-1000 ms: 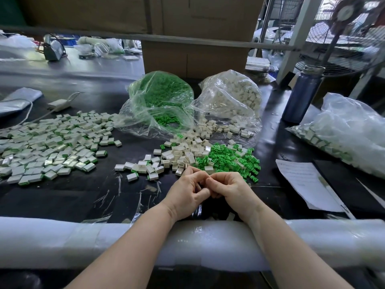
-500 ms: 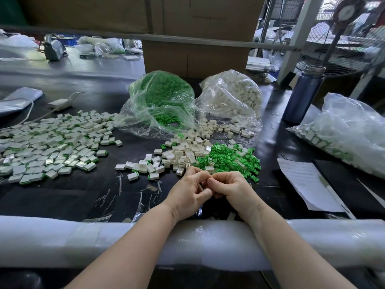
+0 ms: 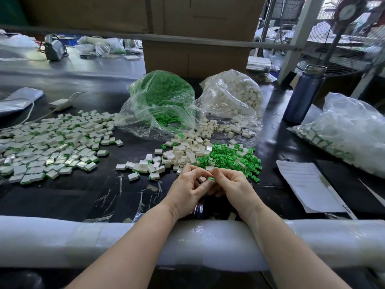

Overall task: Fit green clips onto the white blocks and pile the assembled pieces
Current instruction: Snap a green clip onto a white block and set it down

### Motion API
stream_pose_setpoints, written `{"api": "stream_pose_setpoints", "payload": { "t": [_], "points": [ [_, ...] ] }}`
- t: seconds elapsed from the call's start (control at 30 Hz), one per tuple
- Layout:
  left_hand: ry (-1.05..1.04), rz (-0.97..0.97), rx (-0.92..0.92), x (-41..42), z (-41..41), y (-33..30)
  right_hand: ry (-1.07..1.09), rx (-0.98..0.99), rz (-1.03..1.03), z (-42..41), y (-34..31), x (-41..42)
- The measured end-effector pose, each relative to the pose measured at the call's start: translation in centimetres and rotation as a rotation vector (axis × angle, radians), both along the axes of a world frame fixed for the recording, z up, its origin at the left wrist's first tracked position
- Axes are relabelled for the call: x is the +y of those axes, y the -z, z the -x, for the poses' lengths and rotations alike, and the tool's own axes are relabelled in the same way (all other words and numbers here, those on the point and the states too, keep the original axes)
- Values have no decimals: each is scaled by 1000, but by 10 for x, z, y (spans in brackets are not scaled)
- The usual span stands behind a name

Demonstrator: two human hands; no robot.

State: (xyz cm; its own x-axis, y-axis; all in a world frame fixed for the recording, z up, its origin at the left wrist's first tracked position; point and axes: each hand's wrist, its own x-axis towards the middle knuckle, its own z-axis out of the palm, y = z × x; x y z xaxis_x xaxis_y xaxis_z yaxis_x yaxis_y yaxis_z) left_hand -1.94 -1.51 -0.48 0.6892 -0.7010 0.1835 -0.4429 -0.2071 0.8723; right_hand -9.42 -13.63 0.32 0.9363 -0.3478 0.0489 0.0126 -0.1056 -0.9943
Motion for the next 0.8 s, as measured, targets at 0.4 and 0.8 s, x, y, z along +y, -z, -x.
{"api": "stream_pose_setpoints", "payload": {
  "t": [0.4,0.8],
  "points": [
    [-69,188,230,-1,-3,2,31,6,-10,1,1,-3],
    [-87,219,186,2,0,-4,85,-13,36,0,0,-1]
  ]
}}
